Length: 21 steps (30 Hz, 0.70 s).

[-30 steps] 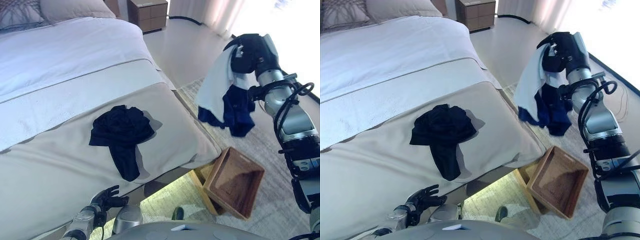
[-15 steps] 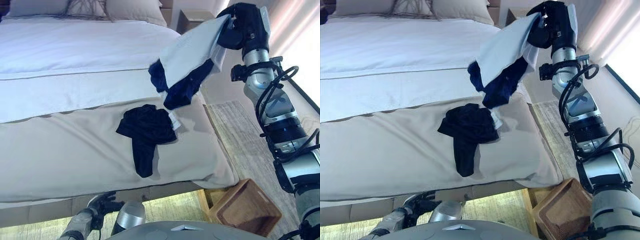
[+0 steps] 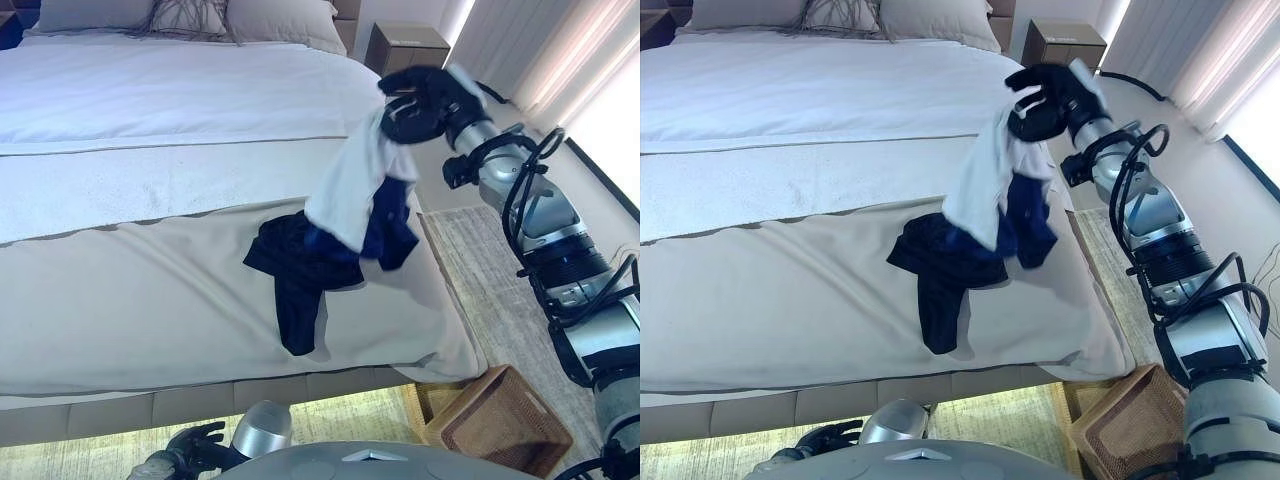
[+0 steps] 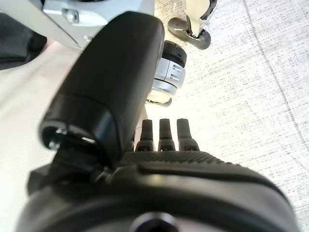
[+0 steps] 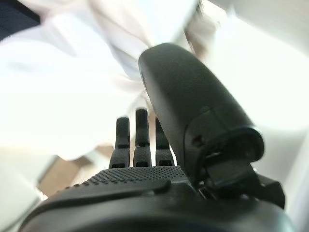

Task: Pick up the clothes from the bed and place them into the basket

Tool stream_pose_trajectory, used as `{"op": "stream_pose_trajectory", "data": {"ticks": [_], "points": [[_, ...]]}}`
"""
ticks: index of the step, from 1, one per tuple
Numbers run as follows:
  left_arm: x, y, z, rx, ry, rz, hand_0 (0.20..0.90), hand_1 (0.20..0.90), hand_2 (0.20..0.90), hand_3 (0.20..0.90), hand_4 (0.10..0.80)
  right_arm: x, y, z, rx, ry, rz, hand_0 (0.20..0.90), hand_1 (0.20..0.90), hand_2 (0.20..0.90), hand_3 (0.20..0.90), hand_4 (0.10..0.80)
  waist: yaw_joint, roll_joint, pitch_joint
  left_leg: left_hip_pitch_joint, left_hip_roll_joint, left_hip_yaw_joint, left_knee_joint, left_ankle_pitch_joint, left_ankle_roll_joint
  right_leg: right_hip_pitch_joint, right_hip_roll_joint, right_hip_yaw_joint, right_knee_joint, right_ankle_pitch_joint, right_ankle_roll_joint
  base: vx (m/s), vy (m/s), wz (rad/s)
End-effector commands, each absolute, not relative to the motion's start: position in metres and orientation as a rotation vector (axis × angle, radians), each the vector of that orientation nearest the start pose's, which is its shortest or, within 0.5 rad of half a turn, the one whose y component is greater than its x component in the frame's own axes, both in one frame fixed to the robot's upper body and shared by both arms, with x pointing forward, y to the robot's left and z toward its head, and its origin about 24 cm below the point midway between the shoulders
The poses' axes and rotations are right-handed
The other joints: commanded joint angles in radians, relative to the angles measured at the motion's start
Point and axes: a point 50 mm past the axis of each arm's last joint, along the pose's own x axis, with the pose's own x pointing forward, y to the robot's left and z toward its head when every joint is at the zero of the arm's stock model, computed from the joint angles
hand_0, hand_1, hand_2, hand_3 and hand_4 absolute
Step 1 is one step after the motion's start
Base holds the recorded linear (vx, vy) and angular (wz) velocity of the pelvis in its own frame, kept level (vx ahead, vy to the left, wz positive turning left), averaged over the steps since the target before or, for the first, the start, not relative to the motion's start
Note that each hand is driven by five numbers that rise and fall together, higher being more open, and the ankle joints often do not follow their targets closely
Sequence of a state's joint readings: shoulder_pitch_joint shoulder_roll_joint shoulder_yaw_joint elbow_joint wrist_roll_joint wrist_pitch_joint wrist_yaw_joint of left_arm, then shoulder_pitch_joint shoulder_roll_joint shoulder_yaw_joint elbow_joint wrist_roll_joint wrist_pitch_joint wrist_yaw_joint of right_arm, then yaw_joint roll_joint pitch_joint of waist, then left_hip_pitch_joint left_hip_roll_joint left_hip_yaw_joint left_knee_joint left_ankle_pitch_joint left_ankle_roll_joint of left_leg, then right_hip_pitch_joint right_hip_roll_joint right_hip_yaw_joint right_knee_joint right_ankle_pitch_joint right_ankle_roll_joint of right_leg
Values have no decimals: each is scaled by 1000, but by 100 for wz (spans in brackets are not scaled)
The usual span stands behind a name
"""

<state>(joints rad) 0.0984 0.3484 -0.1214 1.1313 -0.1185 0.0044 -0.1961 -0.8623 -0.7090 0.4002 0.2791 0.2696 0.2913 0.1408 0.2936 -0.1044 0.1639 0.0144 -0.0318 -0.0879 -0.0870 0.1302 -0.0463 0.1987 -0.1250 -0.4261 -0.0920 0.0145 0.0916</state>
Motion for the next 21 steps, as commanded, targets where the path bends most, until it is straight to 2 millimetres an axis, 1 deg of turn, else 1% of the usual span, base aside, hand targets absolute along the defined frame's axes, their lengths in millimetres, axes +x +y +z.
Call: {"op": "stream_pose_trajectory", "data": {"ticks": [1, 2, 5, 8, 14, 17, 18, 19, 21], "points": [[86, 270, -148, 191, 1220, -40, 900, 900, 900, 900, 800, 371, -177, 262, -796, -246, 317, 444, 444, 444, 367, 267, 13, -33, -87, 41, 4, 25, 14, -128, 18, -7, 36, -36, 70, -86, -33, 0, 0, 0], [86, 271, -148, 192, 1222, -39, 900, 900, 900, 900, 800, 372, -175, 261, -807, -245, 322, 300, 300, 300, 200, 100, 17, -33, -84, 40, 4, 24, 14, -126, 17, -6, 36, -39, 70, -85, -33, 0, 0, 0], [82, 273, -148, 193, 1231, -32, 900, 900, 900, 900, 800, 374, -169, 258, -827, -231, 344, 300, 300, 300, 200, 100, 25, -36, -81, 37, 5, 22, 12, -123, 15, -4, 38, -41, 66, -84, -32, 0, 0, 0], [80, 274, -148, 194, 1234, -28, 900, 900, 900, 900, 800, 375, -168, 258, -826, -227, 344, 300, 300, 300, 200, 100, 30, -37, -78, 35, 5, 19, 11, -120, 14, -2, 40, -43, 63, -82, -31, 0, 0, 0], [79, 273, -148, 190, 1228, -30, 900, 900, 900, 900, 800, 376, -170, 258, -813, -233, 322, 300, 300, 300, 200, 100, 38, -36, -69, 27, 6, 18, 15, -117, 11, -6, 38, -50, 68, -84, -32, 0, 0, 0], [79, 274, -147, 188, 1222, -39, 900, 900, 900, 900, 800, 375, -174, 255, -877, -215, 326, 300, 300, 300, 200, 100, 40, -33, -64, 24, 4, 16, 18, -116, 10, -8, 37, -54, 73, -86, -33, 7, 4, 1], [79, 274, -147, 186, 1219, -41, 900, 900, 900, 900, 800, 375, -175, 253, -913, -207, 322, 521, 521, 521, 458, 358, 41, -32, -62, 22, 4, 15, 20, -115, 9, -9, 36, -56, 77, -88, -33, 33, 22, 4], [80, 273, -147, 183, 1215, -45, 900, 900, 900, 900, 800, 375, -176, 251, -962, -201, 317, 900, 900, 900, 900, 800, 43, -30, -59, 20, 4, 13, 23, -114, 8, -9, 34, -58, 82, -90, -34, 38, 27, 2], [84, 271, -147, 185, 1202, -57, 900, 900, 900, 900, 800, 375, -178, 246, -1070, -184, 303, 900, 900, 900, 900, 800, 48, -29, -50, 8, 3, 5, 37, -115, 8, -17, 32, -60, 95, -96, -37, 33, -21, 2]]}}
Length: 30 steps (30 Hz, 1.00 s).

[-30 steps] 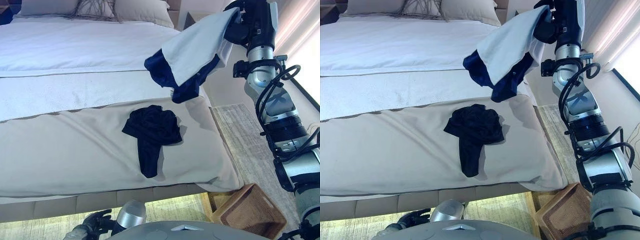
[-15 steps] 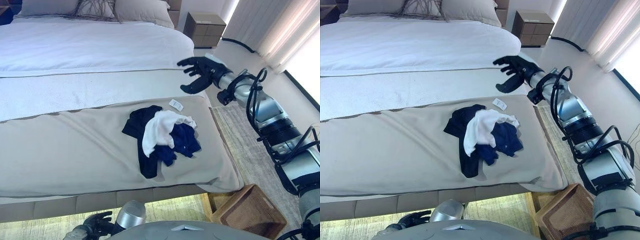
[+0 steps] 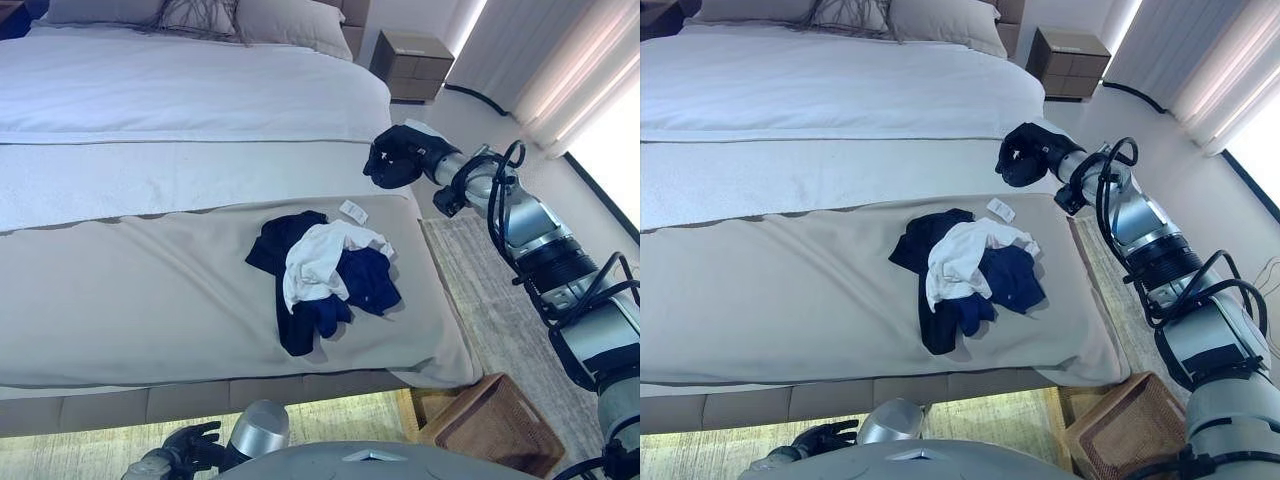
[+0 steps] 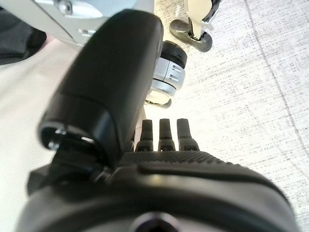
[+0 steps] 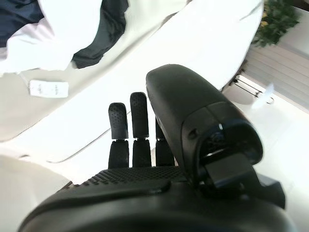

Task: Pick up the clothes from the bed and place them into the basket

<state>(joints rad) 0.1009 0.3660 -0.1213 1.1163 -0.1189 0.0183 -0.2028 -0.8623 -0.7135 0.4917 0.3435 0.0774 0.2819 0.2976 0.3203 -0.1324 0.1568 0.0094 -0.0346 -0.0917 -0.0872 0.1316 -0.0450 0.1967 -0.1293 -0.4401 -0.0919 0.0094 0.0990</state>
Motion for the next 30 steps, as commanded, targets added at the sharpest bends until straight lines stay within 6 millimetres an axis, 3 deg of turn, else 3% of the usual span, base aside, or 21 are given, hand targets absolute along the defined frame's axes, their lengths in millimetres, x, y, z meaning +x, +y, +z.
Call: {"op": "stream_pose_trajectory", "data": {"ticks": [1, 3, 4, 7, 9, 15, 20, 24, 28, 29, 30], "points": [[87, 270, -146, 186, 1191, -60, 900, 900, 900, 900, 800, 376, -176, 243, -1129, -186, 288, 900, 900, 900, 900, 800, 29, -5, -34, 15, 12, 1, 40, -135, -1, -15, 41, -29, 105, -114, -45, -1, -63, 8], [97, 268, -144, 188, 1161, -71, 900, 900, 900, 900, 800, 378, -174, 238, -1231, -182, 267, 900, 900, 900, 900, 800, 40, -4, -12, -14, 11, -9, 62, -135, 0, -35, 39, -30, 120, -116, -48, -137, -62, 9], [114, 266, -139, 191, 1103, -87, 900, 900, 900, 900, 800, 383, -167, 233, -1323, -180, 233, 900, 900, 900, 900, 800, 57, -1, 25, -58, 11, -25, 80, -132, 2, -69, 38, -34, 133, -113, -51, -222, -54, 5], [134, 262, -132, 203, 1042, -106, 900, 900, 900, 900, 800, 390, -164, 225, -1407, -151, 189, 900, 900, 900, 900, 800, 79, 0, 70, -99, 9, -43, 90, -127, 3, -95, 42, -43, 133, -107, -52, -237, -107, 8], [151, 260, -126, 223, 989, -119, 900, 900, 900, 900, 800, 398, -164, 210, -1478, -73, 152, 900, 900, 900, 900, 800, 106, -1, 119, -137, 8, -62, 88, -119, 2, -115, 51, -60, 122, -95, -50, -177, -121, 24], [165, 261, -119, 235, 952, -114, 900, 900, 900, 900, 800, 406, -170, 193, -1494, 39, 96, 900, 900, 900, 900, 800, 128, 6, 167, -191, 6, -88, 74, -100, -3, -146, 60, -73, 109, -88, -49, -84, -39, 18], [172, 262, -115, 231, 923, -102, 900, 900, 900, 900, 800, 411, -189, 180, -1435, 152, 19, 900, 900, 900, 900, 800, 149, 16, 208, -234, 8, -103, 74, -86, -4, -168, 57, -93, 125, -94, -50, -30, -8, 10], [176, 259, -113, 210, 893, -110, 900, 900, 900, 900, 800, 414, -194, 180, -1375, 133, -69, 900, 900, 900, 900, 800, 166, 30, 230, -257, 11, -110, 74, -74, -4, -180, 48, -114, 152, -107, -51, -6, 25, 4], [178, 252, -114, 184, 867, -116, 900, 900, 900, 900, 800, 415, -186, 183, -1302, 50, -92, 900, 900, 900, 900, 800, 169, 40, 240, -259, 13, -109, 62, -65, -3, -181, 42, -122, 162, -113, -48, 4, 34, 2], [178, 250, -114, 178, 863, -117, 900, 900, 900, 900, 800, 415, -182, 182, -1264, 27, -83, 768, 768, 768, 746, 646, 168, 41, 240, -257, 13, -109, 60, -65, -3, -181, 40, -124, 165, -114, -47, 23, 37, 2], [178, 248, -114, 171, 858, -119, 900, 900, 900, 900, 800, 414, -176, 183, -1207, -12, -74, 300, 300, 300, 200, 100, 167, 43, 240, -256, 14, -108, 58, -65, -3, -179, 38, -124, 166, -117, -47, 24, 34, 2]]}}
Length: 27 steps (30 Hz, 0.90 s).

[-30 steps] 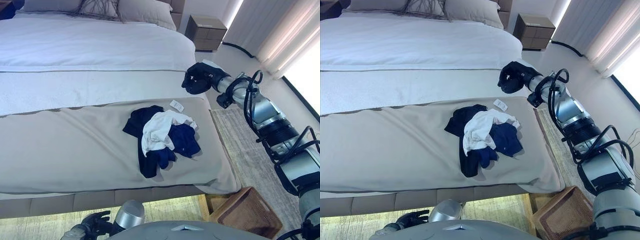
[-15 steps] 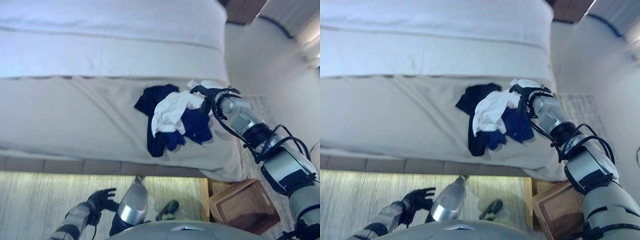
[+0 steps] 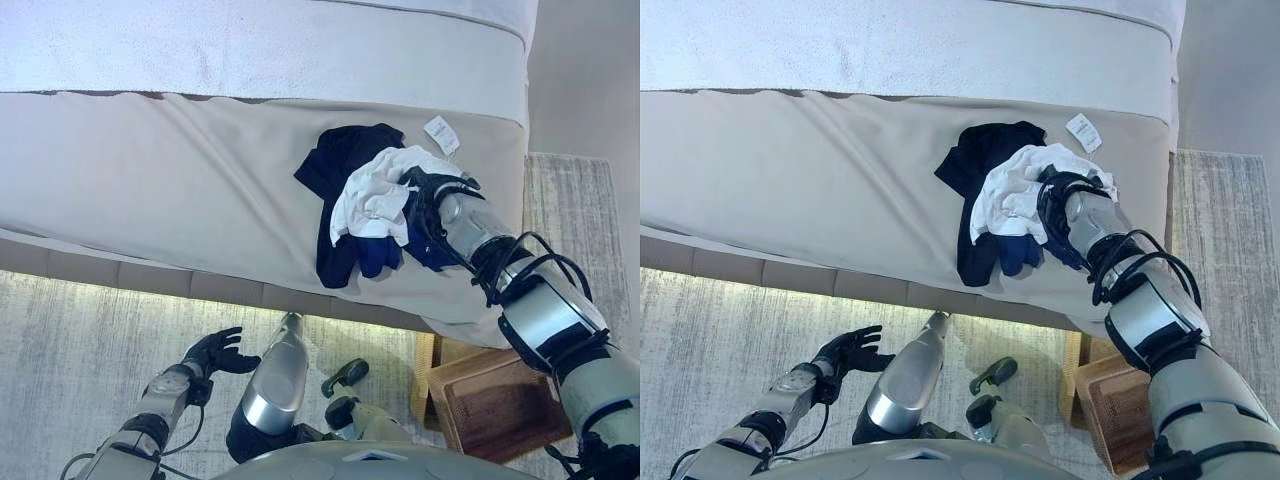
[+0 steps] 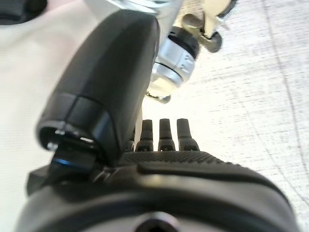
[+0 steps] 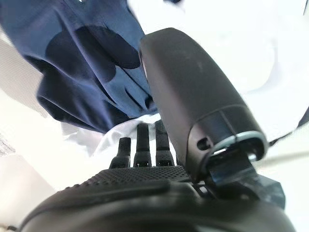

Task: Pick up the clothes from the bed and place them into the basket

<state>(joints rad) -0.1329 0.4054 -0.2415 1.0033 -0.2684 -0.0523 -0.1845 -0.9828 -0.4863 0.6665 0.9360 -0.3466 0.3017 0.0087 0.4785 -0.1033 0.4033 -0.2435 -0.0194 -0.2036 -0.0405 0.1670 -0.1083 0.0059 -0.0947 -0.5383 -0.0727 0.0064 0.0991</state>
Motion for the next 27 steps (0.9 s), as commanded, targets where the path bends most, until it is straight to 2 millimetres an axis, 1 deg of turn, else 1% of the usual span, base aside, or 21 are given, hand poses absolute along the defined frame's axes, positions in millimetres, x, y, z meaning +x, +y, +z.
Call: {"op": "stream_pose_trajectory", "data": {"ticks": [1, 2, 3, 5, 6, 7, 9, 12, 15, 18, 22, 23, 27], "points": [[178, 246, -115, 166, 856, -119, 900, 900, 900, 900, 800, 413, -169, 186, -1146, -53, -68, 300, 300, 300, 200, 100, 7, 15, -7, -1, -2, 4, 10, -100, 59, 15, 4, -25, 146, -114, -47, 0, 0, 0], [177, 245, -115, 163, 856, -119, 900, 900, 900, 900, 800, 411, -164, 190, -1095, -90, -74, 300, 300, 300, 200, 100, 5, 15, -7, 2, -2, 4, 9, -101, 59, 18, 3, -25, 145, -114, -47, 46, 33, 0], [176, 243, -116, 160, 856, -120, 900, 900, 900, 900, 800, 408, -154, 198, -1008, -170, -98, 300, 300, 300, 200, 100, 0, 16, -9, 7, -1, 5, 9, -102, 60, 22, 3, -23, 145, -114, -47, 57, 37, -1], [171, 240, -120, 154, 862, -114, 900, 900, 900, 900, 800, 402, -142, 215, -867, -309, -139, 300, 300, 300, 200, 100, -11, 15, -17, 16, 0, 13, 15, -109, 62, 28, 2, -14, 148, -119, -48, 51, 41, -2], [170, 239, -121, 150, 864, -112, 900, 900, 900, 900, 800, 398, -137, 223, -823, -364, -148, 300, 300, 300, 200, 100, -17, 15, -19, 19, 0, 16, 17, -113, 63, 29, 3, -9, 149, -122, -49, 37, 32, -3], [168, 239, -122, 149, 868, -110, 900, 900, 900, 900, 800, 396, -134, 227, -798, -389, -151, 300, 300, 300, 200, 100, -20, 14, -23, 23, 0, 18, 18, -115, 63, 32, 3, -3, 148, -123, -49, 45, 34, -8], [163, 238, -125, 144, 878, -107, 900, 900, 900, 900, 800, 387, -126, 242, -721, -503, -158, 300, 300, 300, 200, 100, -30, 12, -33, 37, -1, 26, 18, -122, 66, 41, 3, 12, 147, -126, -48, 63, 35, -7], [154, 240, -128, 148, 900, -111, 900, 900, 900, 900, 800, 379, -126, 258, -663, -569, -150, 300, 300, 300, 200, 100, -39, 7, -54, 59, -1, 35, 18, -128, 69, 58, 3, 26, 143, -128, -46, 80, 22, 1], [143, 243, -132, 154, 930, -112, 900, 900, 900, 900, 800, 371, -133, 268, -616, -620, -153, 300, 300, 300, 200, 100, -48, 3, -82, 86, 2, 41, 9, -132, 71, 76, 4, 37, 139, -132, -45, 99, 21, -10], [132, 246, -136, 163, 963, -107, 900, 900, 900, 900, 800, 362, -140, 273, -607, -669, -178, 300, 300, 300, 200, 100, -58, -2, -110, 110, 2, 45, 2, -137, 72, 91, 4, 46, 136, -135, -43, 106, 11, -12], [118, 248, -141, 170, 1012, -100, 900, 900, 900, 900, 800, 357, -145, 272, -636, -698, -200, 300, 300, 300, 200, 100, -67, -6, -149, 139, 2, 53, -2, -145, 72, 115, 5, 58, 124, -138, -41, 99, 14, -10], [117, 248, -141, 170, 1014, -100, 900, 900, 900, 900, 800, 357, -145, 272, -634, -700, -202, 300, 300, 300, 200, 100, -67, -6, -151, 141, 2, 53, -2, -146, 72, 116, 5, 59, 124, -138, -41, 68, 8, -18], [102, 248, -147, 182, 1062, -89, 900, 900, 900, 900, 800, 349, -148, 273, -561, -746, -205, 300, 300, 300, 200, 100, -75, -12, -188, 171, 4, 64, -14, -151, 74, 143, 8, 67, 105, -135, -38, 69, -7, -4]]}}
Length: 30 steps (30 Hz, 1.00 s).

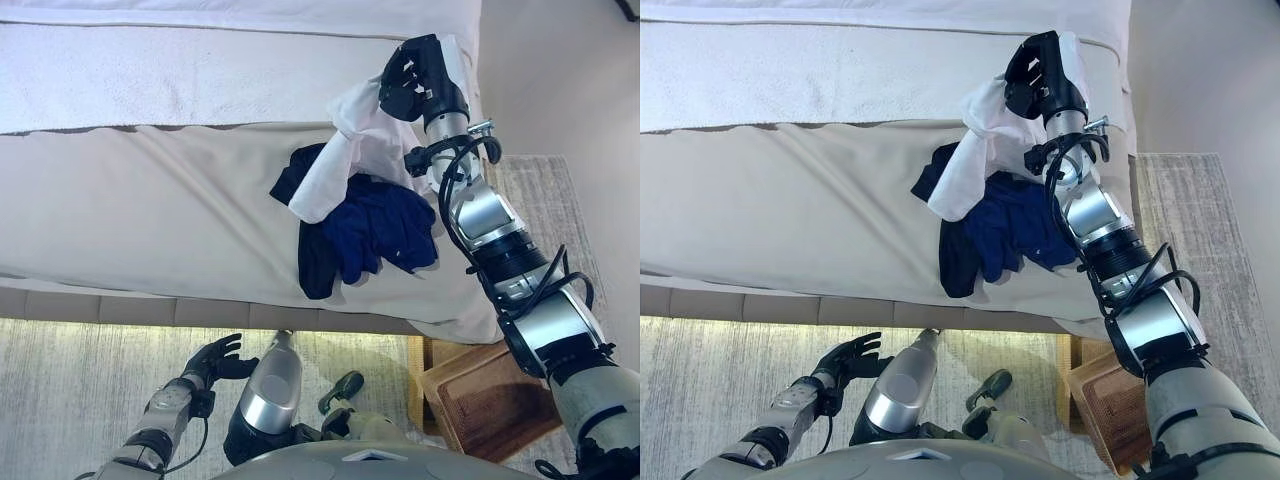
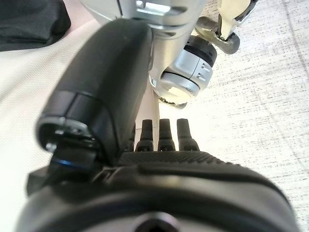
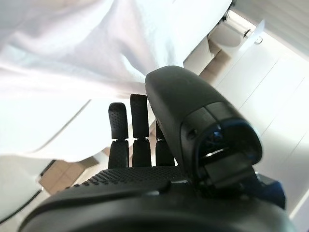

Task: Pick up the clothes from the bed and place them into the basket

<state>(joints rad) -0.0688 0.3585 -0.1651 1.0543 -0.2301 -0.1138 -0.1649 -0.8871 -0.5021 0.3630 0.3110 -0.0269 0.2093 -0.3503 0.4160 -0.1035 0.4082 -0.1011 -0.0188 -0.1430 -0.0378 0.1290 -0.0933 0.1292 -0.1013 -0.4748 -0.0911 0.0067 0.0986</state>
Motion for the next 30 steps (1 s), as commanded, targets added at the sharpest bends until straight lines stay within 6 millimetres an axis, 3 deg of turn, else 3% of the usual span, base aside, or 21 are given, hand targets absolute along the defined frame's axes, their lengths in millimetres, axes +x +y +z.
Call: {"op": "stream_pose_trajectory", "data": {"ticks": [1, 7, 8, 9, 13, 16, 22, 26, 30], "points": [[100, 249, -147, 185, 1070, -86, 900, 900, 900, 900, 800, 347, -148, 275, -546, -761, -209, 300, 300, 300, 200, 100, -14, -13, -199, 34, 4, 6, -19, -114, 59, 24, 15, 5, 120, -134, -36, 39, -24, -5], [83, 256, -152, 218, 1145, -53, 900, 900, 900, 900, 800, 313, -173, 319, -430, -1046, -442, 300, 300, 300, 200, 100, -67, -14, -261, 66, 3, 50, -28, -112, 79, 24, 6, 26, 105, -100, -20, -41, -9, -11], [83, 256, -152, 218, 1145, -54, 900, 900, 900, 900, 800, 313, -173, 319, -430, -1046, -442, 300, 300, 300, 200, 100, -67, -14, -260, 67, 3, 50, -28, -112, 79, 24, 6, 26, 105, -100, -20, -11, 2, -18], [75, 260, -153, 216, 1181, -33, 900, 900, 900, 900, 800, 295, -191, 343, -415, -1153, -548, 300, 300, 300, 200, 100, -111, -11, -288, 92, 2, 78, -29, -125, 87, 17, -1, 49, 110, -95, -12, -2, 15, -19], [69, 266, -154, 204, 1229, -10, 900, 900, 900, 900, 800, 267, -219, 376, -426, -1284, -725, 300, 300, 300, 200, 100, -177, 5, -326, 141, 5, 141, -18, -162, 101, 3, -9, 104, 128, -94, -6, 4, 14, -42], [69, 268, -153, 212, 1251, -29, 900, 900, 900, 900, 800, 254, -240, 389, -454, -1302, -815, 300, 300, 300, 200, 100, -234, 23, -353, 170, 10, 184, -13, -184, 106, -13, -9, 145, 139, -93, -6, 23, -3, -53], [95, 265, -148, 227, 1202, -84, 900, 900, 900, 900, 800, 250, -273, 383, -579, -1177, -850, 300, 300, 300, 200, 100, -323, 42, -373, 205, 15, 241, -21, -201, 107, -30, 6, 216, 129, -79, -7, 3, -56, -45], [116, 256, -143, 242, 1152, -146, 900, 900, 900, 900, 800, 263, -285, 360, -691, -992, -774, 300, 300, 300, 200, 100, -369, 47, -372, 220, 20, 279, -25, -207, 103, -35, 16, 248, 111, -66, -10, -8, -113, -50], [122, 250, -142, 265, 1140, -194, 900, 900, 900, 900, 800, 283, -283, 323, -836, -825, -626, 300, 300, 300, 200, 100, -393, 52, -362, 225, 27, 311, -16, -214, 100, -39, 20, 263, 102, -58, -13, 2, -138, -44]]}}
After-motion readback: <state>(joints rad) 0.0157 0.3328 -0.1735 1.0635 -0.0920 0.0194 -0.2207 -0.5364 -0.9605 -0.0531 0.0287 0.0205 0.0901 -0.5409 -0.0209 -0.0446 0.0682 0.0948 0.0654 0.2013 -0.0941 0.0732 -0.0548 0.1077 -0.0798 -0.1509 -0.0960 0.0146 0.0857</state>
